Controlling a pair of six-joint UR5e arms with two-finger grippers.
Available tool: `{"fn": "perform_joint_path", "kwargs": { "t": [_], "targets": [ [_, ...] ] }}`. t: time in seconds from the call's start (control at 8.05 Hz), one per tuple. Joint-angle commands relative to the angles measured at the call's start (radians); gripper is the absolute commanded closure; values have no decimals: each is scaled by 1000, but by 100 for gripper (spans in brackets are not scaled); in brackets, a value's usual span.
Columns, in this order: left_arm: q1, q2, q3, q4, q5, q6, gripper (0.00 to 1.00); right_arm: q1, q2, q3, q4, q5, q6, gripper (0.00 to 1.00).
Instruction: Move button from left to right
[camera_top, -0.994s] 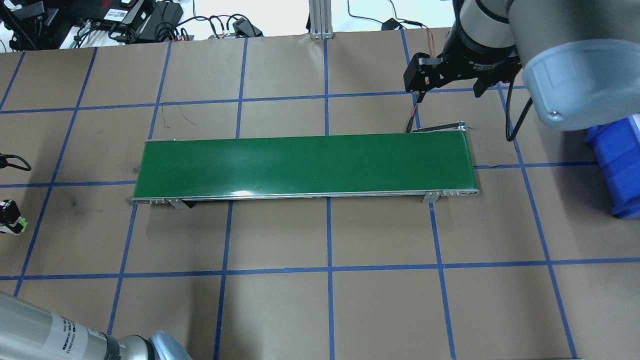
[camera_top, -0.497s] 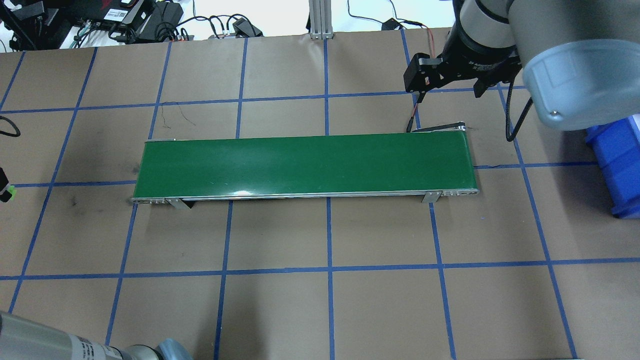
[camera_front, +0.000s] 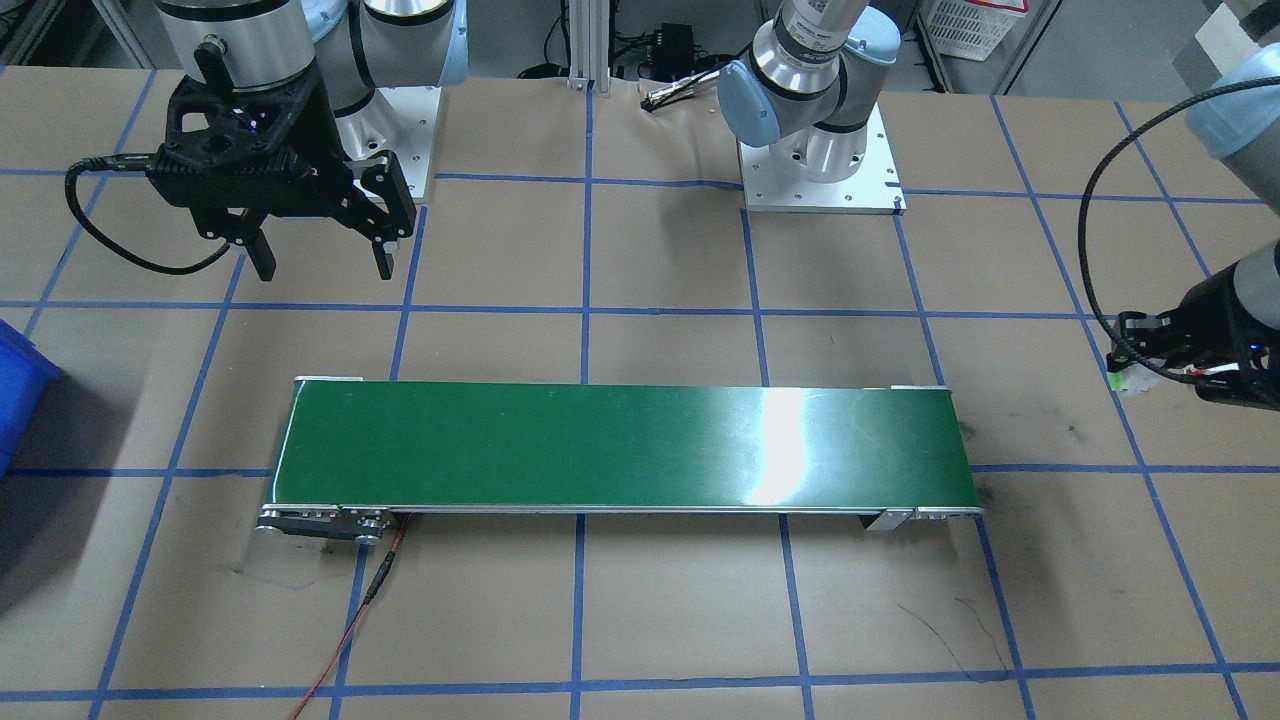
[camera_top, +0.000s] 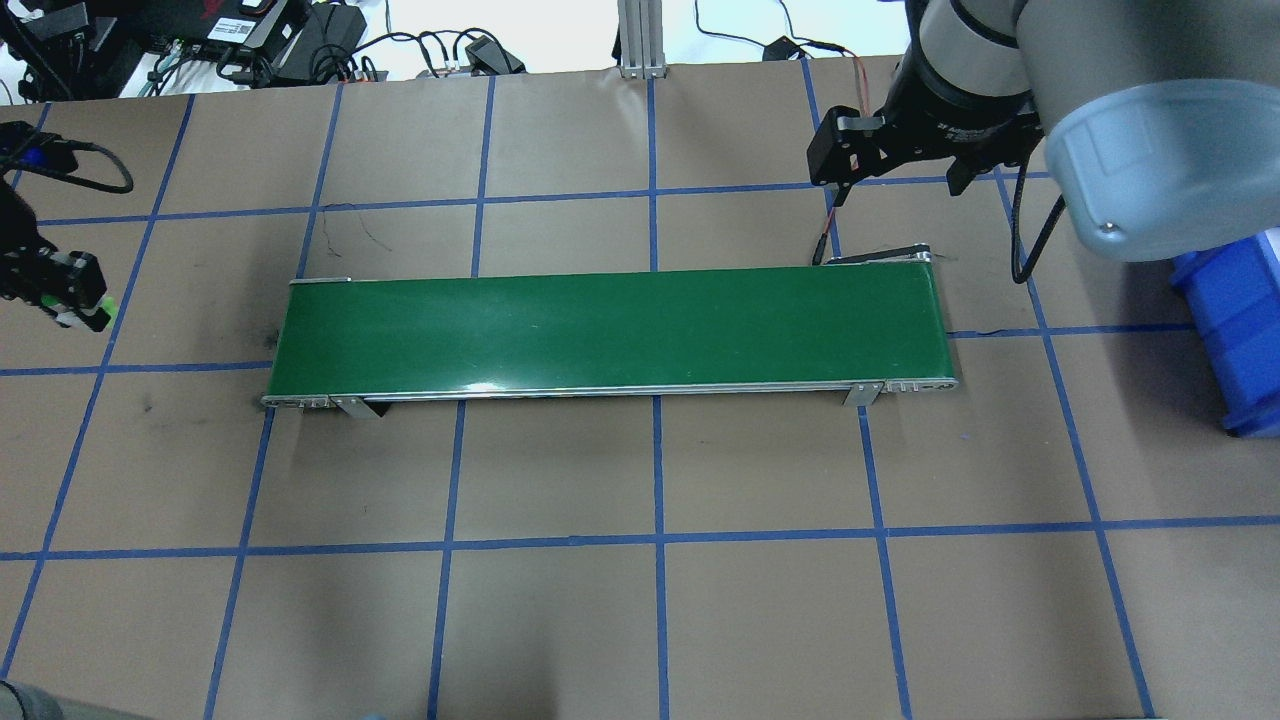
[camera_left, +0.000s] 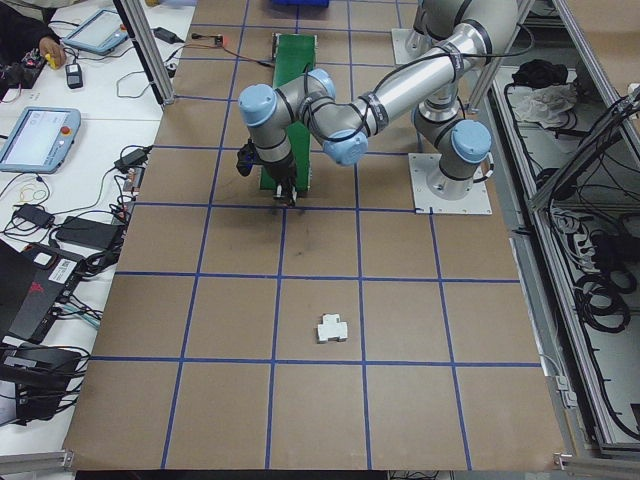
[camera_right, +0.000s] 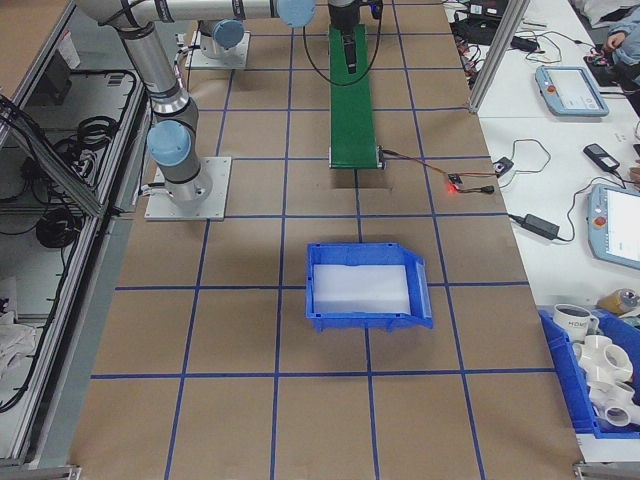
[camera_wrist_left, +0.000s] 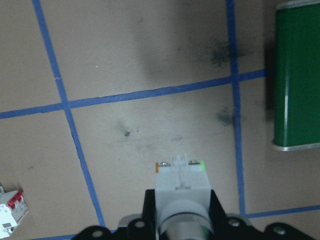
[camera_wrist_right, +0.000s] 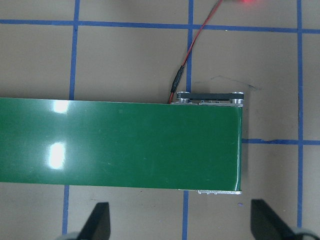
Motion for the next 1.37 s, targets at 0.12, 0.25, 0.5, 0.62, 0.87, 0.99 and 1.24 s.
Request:
{"fn": "perform_joint_path", "kwargs": {
  "t": [0.12,0.25,0.5,0.62,0.87,0.99,1.24],
  "targets": [
    [-186,1,-8,-16,-34,-269,100,0,1,0,0,0,0,0],
    [-207,-6,-10,-15,-37,-315,100,0,0,0,0,0,0,0],
    [-214,-38,-10,1,-69,-319,100,0,0,0,0,0,0,0],
    [-217,-62,-11,5,-70,-320,100,0,0,0,0,3,3,0],
    [-218,-87,-13,5,-75,-320,100,0,0,0,0,2,2,0],
    [-224,-102,-14,5,-77,-338,100,0,0,0,0,0,2,0],
    [-241,-121,-40,36,-115,-343,100,0,0,0,0,2,2,0]
  ]
}}
